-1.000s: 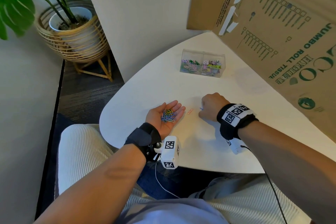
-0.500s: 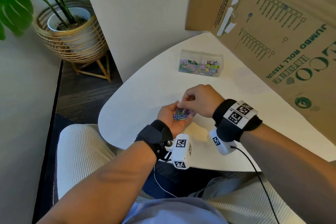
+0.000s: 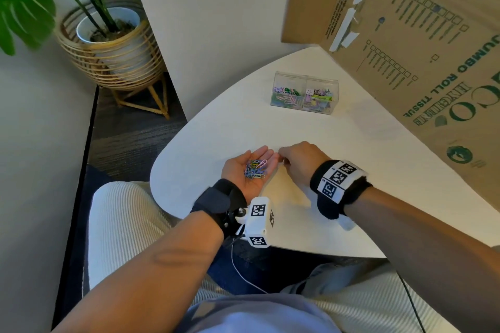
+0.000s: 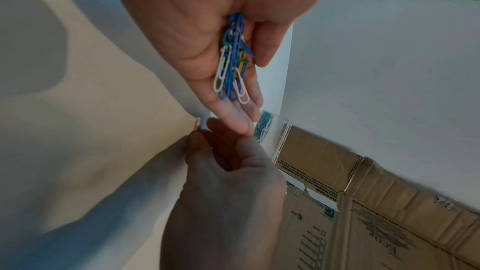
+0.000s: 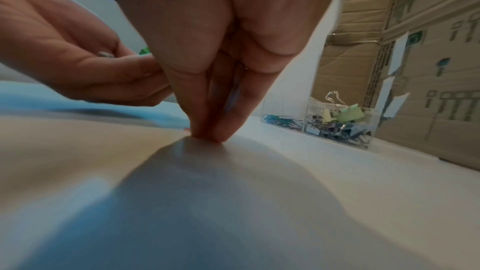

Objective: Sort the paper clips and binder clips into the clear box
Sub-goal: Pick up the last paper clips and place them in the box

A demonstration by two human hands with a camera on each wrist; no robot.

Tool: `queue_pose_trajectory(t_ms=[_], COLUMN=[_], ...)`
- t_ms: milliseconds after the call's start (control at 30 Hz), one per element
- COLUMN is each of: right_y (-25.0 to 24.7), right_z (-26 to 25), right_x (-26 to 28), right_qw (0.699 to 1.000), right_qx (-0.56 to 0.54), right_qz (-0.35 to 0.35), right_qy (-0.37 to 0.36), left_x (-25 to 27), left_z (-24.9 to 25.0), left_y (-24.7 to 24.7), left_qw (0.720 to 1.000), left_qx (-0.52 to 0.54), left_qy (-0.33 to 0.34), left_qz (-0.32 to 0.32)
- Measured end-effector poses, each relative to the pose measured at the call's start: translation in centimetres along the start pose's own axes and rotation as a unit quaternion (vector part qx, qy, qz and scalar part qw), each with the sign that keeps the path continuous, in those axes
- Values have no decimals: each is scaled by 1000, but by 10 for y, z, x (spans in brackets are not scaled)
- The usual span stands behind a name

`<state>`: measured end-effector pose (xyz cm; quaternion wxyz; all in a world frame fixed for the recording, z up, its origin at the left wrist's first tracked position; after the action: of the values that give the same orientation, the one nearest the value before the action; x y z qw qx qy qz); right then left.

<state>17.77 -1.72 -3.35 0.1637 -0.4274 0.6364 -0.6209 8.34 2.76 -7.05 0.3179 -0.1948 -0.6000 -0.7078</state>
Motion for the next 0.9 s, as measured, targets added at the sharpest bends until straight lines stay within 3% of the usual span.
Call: queue_pose_trajectory(t_ms=[200,567,733,900], right_y=[5,11,-17,-74], right_z=[14,19,39,12], right_x=[-3,8,17,41], right_qw=[995,993,967,910], right_qx=[-42,-35,-227,-381], right_qz=[-56,-63,17,162], right_qy=[77,88,115,22], left_x=[1,-2,-1,-1], left_z=[-3,-1,5,7], left_y=[1,3,14,25], left_qw=[1000,1000,999,999], left_qx=[-6,-6,12,-1], left_qy=[-8,0,7,23], left_qz=[-2,-15,-37,-34])
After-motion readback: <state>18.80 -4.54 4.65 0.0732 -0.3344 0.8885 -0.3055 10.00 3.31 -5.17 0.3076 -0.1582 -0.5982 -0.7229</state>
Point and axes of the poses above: each hand's wrist, its own x-axis away from the middle knuckle, its own y-axis out of the palm, z = x × y, the point moved 10 cm from there along -x, towards the middle knuckle, and after that the axes turned 4 degrees about y, right-handed, at the moved point
